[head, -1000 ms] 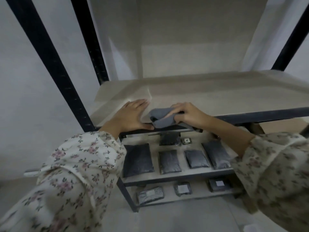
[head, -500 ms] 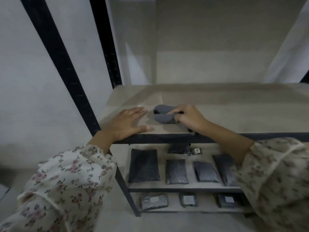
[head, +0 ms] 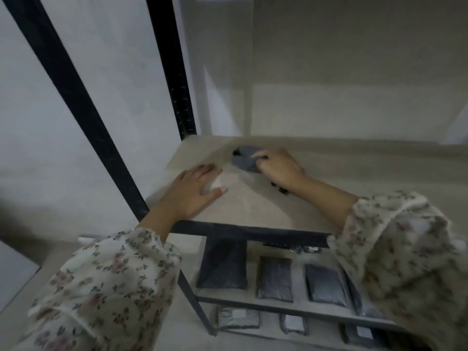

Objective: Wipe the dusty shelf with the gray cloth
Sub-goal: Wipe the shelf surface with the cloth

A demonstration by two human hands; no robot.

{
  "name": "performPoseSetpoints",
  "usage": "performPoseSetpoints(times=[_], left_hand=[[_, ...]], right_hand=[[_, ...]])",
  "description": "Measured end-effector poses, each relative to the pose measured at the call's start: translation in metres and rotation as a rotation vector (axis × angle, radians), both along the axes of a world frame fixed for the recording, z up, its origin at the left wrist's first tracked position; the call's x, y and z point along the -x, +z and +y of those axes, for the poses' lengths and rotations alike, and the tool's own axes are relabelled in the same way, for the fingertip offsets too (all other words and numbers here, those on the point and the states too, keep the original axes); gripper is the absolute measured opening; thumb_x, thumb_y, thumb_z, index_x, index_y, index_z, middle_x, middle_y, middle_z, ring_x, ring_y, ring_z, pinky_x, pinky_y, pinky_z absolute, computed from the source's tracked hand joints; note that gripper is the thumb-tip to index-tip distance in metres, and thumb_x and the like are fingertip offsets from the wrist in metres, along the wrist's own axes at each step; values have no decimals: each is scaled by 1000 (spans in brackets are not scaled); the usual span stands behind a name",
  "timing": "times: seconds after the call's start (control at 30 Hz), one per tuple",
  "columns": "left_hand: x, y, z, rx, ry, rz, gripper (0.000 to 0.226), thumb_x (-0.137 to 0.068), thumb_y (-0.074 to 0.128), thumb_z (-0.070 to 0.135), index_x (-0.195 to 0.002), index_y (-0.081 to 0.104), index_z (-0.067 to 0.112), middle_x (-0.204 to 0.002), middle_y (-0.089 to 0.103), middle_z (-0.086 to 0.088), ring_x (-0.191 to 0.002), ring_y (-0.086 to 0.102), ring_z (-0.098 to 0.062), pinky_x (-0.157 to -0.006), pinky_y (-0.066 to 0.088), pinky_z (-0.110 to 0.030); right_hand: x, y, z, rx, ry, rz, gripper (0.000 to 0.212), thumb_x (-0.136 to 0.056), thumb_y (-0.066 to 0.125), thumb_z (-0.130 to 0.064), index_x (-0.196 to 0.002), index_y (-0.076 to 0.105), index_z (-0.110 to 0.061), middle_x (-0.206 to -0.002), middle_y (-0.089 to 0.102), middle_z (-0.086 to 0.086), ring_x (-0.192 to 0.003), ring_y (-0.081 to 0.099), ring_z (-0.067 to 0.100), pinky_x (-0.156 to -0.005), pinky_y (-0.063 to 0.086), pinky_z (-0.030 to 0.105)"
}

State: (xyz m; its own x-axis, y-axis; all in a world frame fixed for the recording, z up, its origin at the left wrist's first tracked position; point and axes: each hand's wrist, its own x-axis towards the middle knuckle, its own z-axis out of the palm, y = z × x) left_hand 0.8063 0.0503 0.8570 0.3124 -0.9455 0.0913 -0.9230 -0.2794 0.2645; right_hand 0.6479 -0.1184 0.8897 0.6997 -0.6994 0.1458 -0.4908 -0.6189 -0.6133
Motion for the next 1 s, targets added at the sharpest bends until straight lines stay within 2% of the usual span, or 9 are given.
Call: performPoseSetpoints(times=[0.13,0.23,0.33,0.43,0.63,0.77,0.83,0.93,1.0], left_hand=[[2,1,-2,-18,9,-7,73,-83,23,70,-147,21,36,-156,20,10,-144,13,-9,-117,10,-35],[0,2,-7,-40,30,-23,71,-83,21,68,-147,19,36,-157,18,11,-144,12,-10,-116,8,-33],[1,3,-9,-51,43,-36,77,-79,15,73,-148,17,37,-157,14,12,-144,10,-9,-115,8,-32],[0,4,-8,-45,43,-28,82,-75,11,76,-147,18,38,-157,15,13,-144,10,-9,-116,8,-32],[-4,3,-9,-40,44,-23,67,-87,22,69,-147,17,38,-157,15,13,-144,9,-8,-116,7,-32],[-3,1,-7,-46,14,-23,63,-91,24,64,-147,14,38,-158,12,13,-144,6,-7,-115,4,-31],[-6,0,-8,-38,10,-18,65,-90,22,66,-148,13,38,-158,12,13,-145,5,-7,-115,4,-32],[-10,-2,-8,-34,1,-17,67,-89,19,69,-148,13,38,-158,11,13,-145,5,-8,-117,5,-34],[-10,-3,-8,-37,-3,-15,68,-89,18,69,-148,13,38,-158,11,13,-145,5,-8,-118,6,-36]], right_hand=[[-27,3,-26,138,-161,158,40,-93,33,-26,-123,57,-17,-130,52,18,-113,50,35,-89,43,37],[-32,-6,-14,245,-56,201,40,-93,34,-22,-129,52,-16,-138,45,16,-125,40,33,-97,37,38],[-27,-8,-14,154,122,100,41,-89,39,-18,-121,60,-30,-123,59,10,-111,53,29,-85,45,30],[-34,3,-32,-118,63,-10,35,-85,42,-19,-109,67,-26,-80,64,5,-65,61,23,-45,44,21],[-61,-6,-33,229,44,224,47,-88,31,-30,-130,51,-20,-130,48,14,-116,44,34,-87,39,37],[-53,-4,-29,-9,229,57,41,-81,43,-19,-101,69,-42,-97,66,-3,-86,66,7,-69,54,26],[-56,3,-34,-89,184,25,38,-70,47,-26,-86,67,-54,-95,71,1,-83,70,23,-72,59,43],[-71,10,-43,-143,-17,-50,36,-81,49,-19,-106,67,-38,-91,68,8,-70,66,28,-54,55,33],[-82,6,-44,-7,-71,34,34,-86,46,-19,-114,64,-25,-105,65,13,-82,64,29,-65,52,29]])
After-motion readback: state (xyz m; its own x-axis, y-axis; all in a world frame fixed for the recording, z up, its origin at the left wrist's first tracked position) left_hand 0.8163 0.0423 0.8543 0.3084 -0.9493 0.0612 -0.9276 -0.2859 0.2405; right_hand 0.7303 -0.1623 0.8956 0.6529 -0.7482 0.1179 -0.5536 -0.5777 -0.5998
